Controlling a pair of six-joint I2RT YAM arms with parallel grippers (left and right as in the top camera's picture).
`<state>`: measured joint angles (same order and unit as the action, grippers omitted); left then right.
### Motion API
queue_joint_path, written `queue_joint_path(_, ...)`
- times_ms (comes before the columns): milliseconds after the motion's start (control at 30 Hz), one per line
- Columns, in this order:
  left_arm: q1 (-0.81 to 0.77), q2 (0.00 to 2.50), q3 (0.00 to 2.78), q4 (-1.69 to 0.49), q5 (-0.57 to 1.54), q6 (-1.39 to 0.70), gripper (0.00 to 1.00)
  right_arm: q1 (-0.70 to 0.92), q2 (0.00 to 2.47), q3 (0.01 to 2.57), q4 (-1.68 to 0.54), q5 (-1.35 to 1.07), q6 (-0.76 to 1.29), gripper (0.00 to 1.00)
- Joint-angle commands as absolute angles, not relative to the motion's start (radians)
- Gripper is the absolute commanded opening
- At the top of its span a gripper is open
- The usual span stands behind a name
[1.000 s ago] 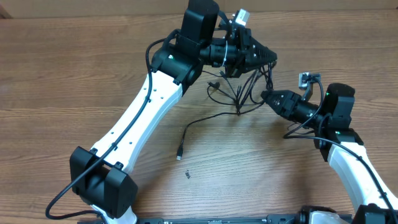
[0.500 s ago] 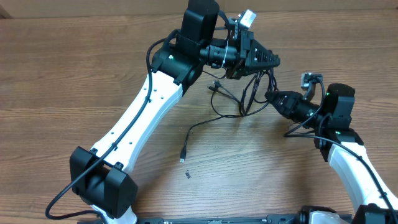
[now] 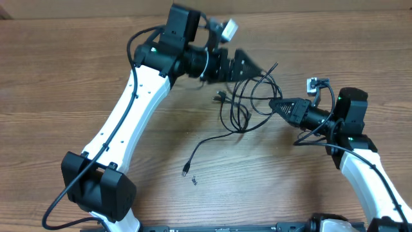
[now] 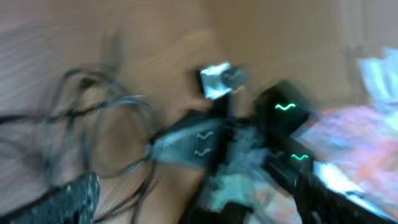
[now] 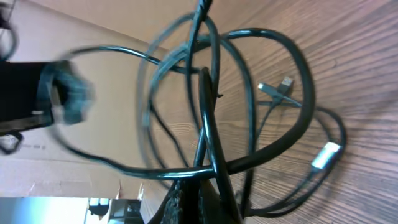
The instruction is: Untangle cables
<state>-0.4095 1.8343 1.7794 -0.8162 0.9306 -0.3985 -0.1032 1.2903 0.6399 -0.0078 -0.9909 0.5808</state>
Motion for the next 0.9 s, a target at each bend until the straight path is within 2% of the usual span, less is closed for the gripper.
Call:
queue_joint_path(0,-0.406,1.81,1.796,-0.938,0.582,-0.238,1.0,-0.101,1.234,0.639,-0.002,-1.015,0.58,0.04)
queue_joint_path(133,-0.406,1.81,1.796,-1.038,0.466,-0.218,1.0,-0.101,1.217,0.639,-0.003,-1.015,0.58,0.04)
queue_joint_path(500,-0.408,1.811,1.795,-1.19,0.332,-0.095,1.0,-0.1,1.217,0.639,-0.036,-1.015,0.578,0.04)
queue_joint_path(567,-0.408,1.811,1.795,-1.195,0.331,-0.088,0.9,-0.1,1.217,0.639,-0.036,-1.015,0.575,0.04)
queue_joint_path(600,-0.408,1.811,1.795,-1.197,0.331,-0.088,0.82,-0.1,1.217,0.639,-0.036,-1.015,0.575,0.04)
queue_joint_path(633,-0.408,1.811,1.795,-1.198,0.331,-0.085,0.68,-0.1,1.217,0.639,-0.039,-1.015,0.575,0.04)
queue_joint_path(667,-0.408,1.811,1.795,-1.199,0.331,-0.08,0.62,-0.1,1.217,0.639,-0.04,-1.015,0.575,0.04)
queue_joint_path(767,-0.408,1.811,1.795,-1.201,0.329,-0.053,0.47,-0.1,1.217,0.639,-0.04,-1.015,0.574,0.04)
queue_joint_path(833,-0.408,1.811,1.795,-1.2,0.329,-0.023,0.32,-0.1,1.217,0.639,-0.04,-1.012,0.574,0.04)
queue_joint_path(867,-0.408,1.811,1.795,-1.2,0.329,-0.02,0.3,-0.1,1.217,0.639,-0.04,-1.013,0.574,0.04)
